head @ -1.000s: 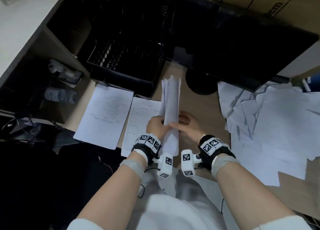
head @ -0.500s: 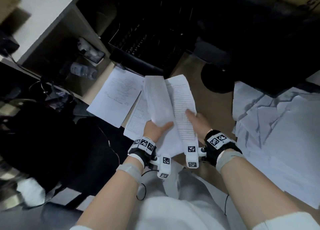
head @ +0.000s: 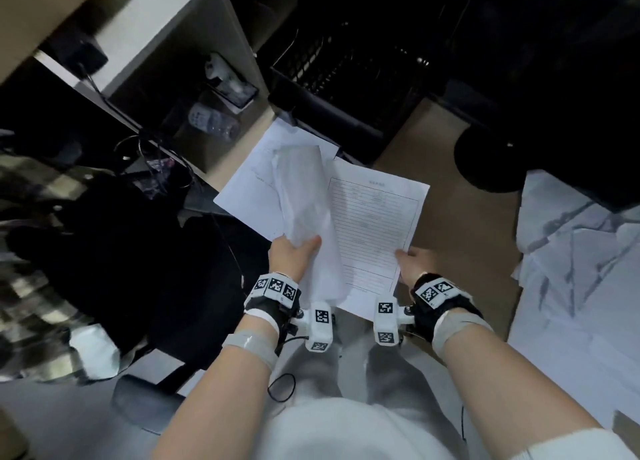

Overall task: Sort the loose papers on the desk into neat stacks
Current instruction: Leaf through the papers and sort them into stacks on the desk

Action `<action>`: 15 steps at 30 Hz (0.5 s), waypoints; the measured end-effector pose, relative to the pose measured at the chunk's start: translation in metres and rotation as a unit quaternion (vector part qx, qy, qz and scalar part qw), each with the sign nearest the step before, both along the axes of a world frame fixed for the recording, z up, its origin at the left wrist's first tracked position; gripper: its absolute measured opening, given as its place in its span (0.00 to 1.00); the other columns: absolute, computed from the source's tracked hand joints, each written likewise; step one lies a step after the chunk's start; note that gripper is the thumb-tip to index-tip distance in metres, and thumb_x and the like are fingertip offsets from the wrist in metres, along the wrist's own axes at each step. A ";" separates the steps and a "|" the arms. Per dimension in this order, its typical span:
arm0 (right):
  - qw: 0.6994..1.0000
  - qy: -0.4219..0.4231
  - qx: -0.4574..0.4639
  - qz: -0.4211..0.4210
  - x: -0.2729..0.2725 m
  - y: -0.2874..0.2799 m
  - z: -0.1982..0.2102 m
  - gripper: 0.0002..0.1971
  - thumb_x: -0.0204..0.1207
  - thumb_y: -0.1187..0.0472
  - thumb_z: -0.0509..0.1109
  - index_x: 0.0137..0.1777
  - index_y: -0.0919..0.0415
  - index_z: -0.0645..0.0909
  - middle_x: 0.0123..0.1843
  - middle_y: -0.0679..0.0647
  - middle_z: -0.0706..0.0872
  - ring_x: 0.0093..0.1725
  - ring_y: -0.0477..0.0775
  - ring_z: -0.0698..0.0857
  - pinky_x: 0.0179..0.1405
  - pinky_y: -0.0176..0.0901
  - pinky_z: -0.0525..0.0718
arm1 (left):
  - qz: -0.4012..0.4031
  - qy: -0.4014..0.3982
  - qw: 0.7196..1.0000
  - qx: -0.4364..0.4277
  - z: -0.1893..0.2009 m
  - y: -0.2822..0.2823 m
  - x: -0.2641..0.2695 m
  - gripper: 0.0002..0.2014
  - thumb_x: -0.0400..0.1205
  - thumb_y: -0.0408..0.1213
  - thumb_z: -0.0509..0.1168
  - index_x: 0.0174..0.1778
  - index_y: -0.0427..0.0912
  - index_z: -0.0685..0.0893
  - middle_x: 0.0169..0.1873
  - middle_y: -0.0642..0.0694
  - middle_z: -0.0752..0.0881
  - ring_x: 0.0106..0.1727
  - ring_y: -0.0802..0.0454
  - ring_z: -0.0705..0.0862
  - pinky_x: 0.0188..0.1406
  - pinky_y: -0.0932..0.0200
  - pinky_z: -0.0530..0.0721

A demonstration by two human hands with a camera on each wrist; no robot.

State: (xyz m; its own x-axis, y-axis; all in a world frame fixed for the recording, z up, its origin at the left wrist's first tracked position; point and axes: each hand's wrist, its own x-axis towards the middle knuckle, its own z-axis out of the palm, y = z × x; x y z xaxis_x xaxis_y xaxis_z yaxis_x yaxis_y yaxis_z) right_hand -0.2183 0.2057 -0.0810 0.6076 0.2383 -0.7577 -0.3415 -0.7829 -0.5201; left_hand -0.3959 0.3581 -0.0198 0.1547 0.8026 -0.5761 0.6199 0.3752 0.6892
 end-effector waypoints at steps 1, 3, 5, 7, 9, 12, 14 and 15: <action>1.000 -0.004 -0.013 -0.005 -0.004 0.003 -0.004 0.15 0.78 0.53 0.71 0.43 0.69 0.86 0.43 0.68 0.90 0.39 0.63 0.89 0.50 0.67 0.89 | 0.007 0.004 1.000 -0.002 -0.003 0.007 -0.004 0.16 0.74 0.45 0.79 0.49 0.36 0.89 0.41 0.45 0.91 0.45 0.45 0.90 0.50 0.53 0.88; 0.999 -0.004 -0.036 -0.012 -0.011 0.011 -0.008 0.16 0.79 0.53 0.70 0.41 0.68 0.86 0.40 0.66 0.90 0.40 0.64 0.90 0.50 0.64 0.90 | 0.030 0.019 0.999 0.007 -0.006 0.020 -0.010 0.11 0.77 0.43 0.77 0.43 0.39 0.86 0.36 0.49 0.87 0.40 0.48 0.86 0.45 0.57 0.83; 0.998 0.005 -0.060 -0.014 -0.016 0.021 -0.016 0.16 0.80 0.54 0.68 0.39 0.67 0.83 0.40 0.62 0.89 0.43 0.65 0.89 0.52 0.59 0.89 | 0.054 0.032 0.998 0.018 -0.012 0.036 -0.019 0.11 0.78 0.44 0.75 0.41 0.39 0.84 0.35 0.49 0.85 0.41 0.47 0.84 0.43 0.59 0.78; 0.997 0.012 -0.070 -0.015 -0.019 0.033 -0.025 0.14 0.81 0.55 0.65 0.40 0.65 0.79 0.41 0.62 0.86 0.42 0.64 0.88 0.48 0.55 0.87 | 0.049 0.032 0.998 0.014 -0.018 0.048 -0.025 0.11 0.79 0.44 0.74 0.41 0.39 0.84 0.37 0.47 0.87 0.41 0.47 0.85 0.43 0.60 0.78; 0.997 0.011 -0.078 -0.012 -0.020 0.045 -0.028 0.14 0.83 0.57 0.62 0.40 0.66 0.78 0.40 0.63 0.83 0.36 0.61 0.83 0.40 0.49 0.82 | 0.025 0.028 0.999 0.009 -0.020 0.056 -0.026 0.10 0.79 0.43 0.75 0.43 0.40 0.85 0.40 0.45 0.88 0.42 0.47 0.86 0.46 0.59 0.82; 0.996 0.023 -0.082 -0.007 -0.019 0.055 -0.033 0.14 0.86 0.58 0.59 0.46 0.69 0.79 0.41 0.62 0.83 0.31 0.57 0.77 0.28 0.42 0.71 | -0.007 0.018 1.000 0.001 -0.024 0.060 -0.027 0.10 0.77 0.44 0.76 0.45 0.41 0.87 0.41 0.45 0.90 0.44 0.46 0.90 0.51 0.54 0.88; 0.997 0.018 -0.077 0.003 -0.018 0.060 -0.034 0.15 0.86 0.57 0.60 0.50 0.70 0.81 0.44 0.63 0.85 0.38 0.61 0.82 0.35 0.44 0.76 | -0.019 0.015 1.000 -0.005 -0.022 0.058 -0.024 0.08 0.77 0.43 0.75 0.45 0.43 0.88 0.40 0.48 0.90 0.43 0.49 0.90 0.48 0.55 0.88; 0.997 0.009 -0.072 0.003 -0.016 0.062 -0.036 0.16 0.86 0.56 0.60 0.52 0.70 0.82 0.48 0.65 0.86 0.44 0.64 0.85 0.42 0.46 0.80 | -0.024 0.012 1.000 -0.009 -0.023 0.057 -0.022 0.05 0.78 0.42 0.74 0.43 0.44 0.88 0.40 0.49 0.91 0.43 0.49 0.90 0.47 0.56 0.88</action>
State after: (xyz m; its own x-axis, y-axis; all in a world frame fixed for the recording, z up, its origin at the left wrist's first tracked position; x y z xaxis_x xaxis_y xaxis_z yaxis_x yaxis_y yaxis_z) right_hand -0.2346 0.2679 -0.1166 0.5921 0.1307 -0.7952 -0.3443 -0.8511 -0.3962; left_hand -0.4182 0.4153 -0.0426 0.1791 0.7841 -0.5943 0.6545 0.3560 0.6670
